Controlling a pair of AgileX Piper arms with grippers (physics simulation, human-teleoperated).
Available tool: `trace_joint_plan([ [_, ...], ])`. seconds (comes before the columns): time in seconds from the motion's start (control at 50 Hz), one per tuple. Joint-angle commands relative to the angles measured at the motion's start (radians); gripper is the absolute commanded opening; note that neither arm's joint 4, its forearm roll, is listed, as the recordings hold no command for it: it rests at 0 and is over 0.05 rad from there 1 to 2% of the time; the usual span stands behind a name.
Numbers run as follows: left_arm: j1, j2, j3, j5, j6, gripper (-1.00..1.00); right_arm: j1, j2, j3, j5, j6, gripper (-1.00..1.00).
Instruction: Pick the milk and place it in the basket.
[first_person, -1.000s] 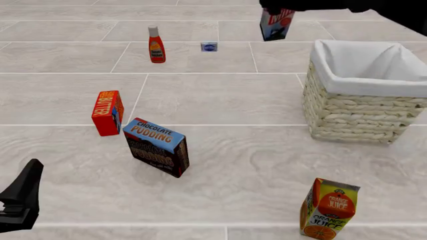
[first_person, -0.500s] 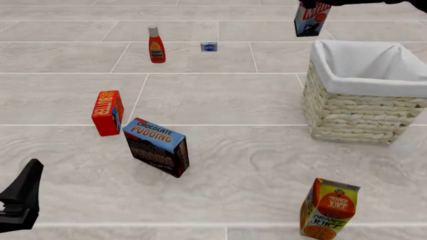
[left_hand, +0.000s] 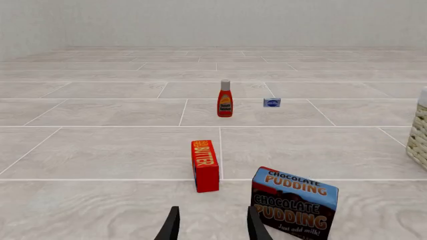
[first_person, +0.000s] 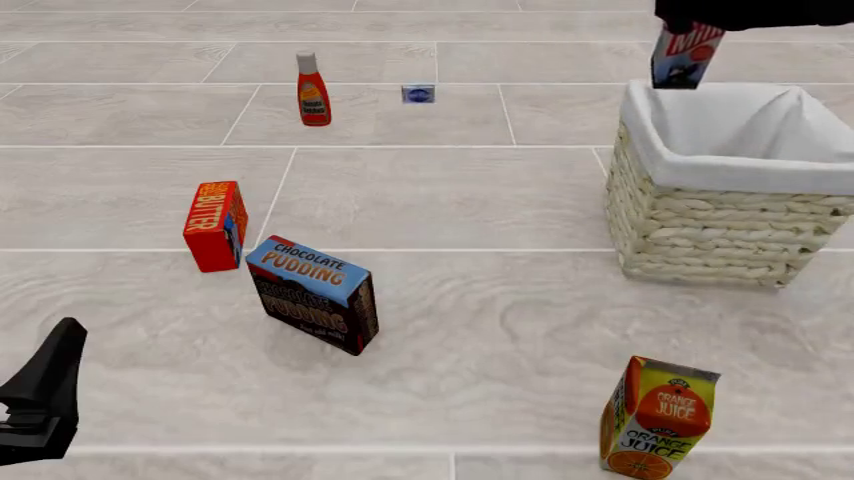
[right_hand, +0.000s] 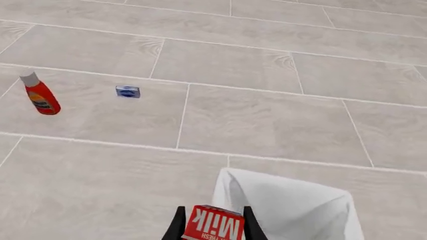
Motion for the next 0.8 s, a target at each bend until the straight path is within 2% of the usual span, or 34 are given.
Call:
trace_joint_plan([
  [0.02,0.0,0.0,0.0,0.0,0.0,1.0,-0.061,-0.022,0.025,-0.032,0.028,-1.0],
  [0.44,0.0,0.0,0.0,0.0,0.0,1.0,-0.143,0.019,0.096,-0.095,0.013,-1.0],
  [0.8,0.0,0.0,0.0,0.0,0.0,1.0,-0.2,0.117,0.067,-0.118,0.009,-1.0],
])
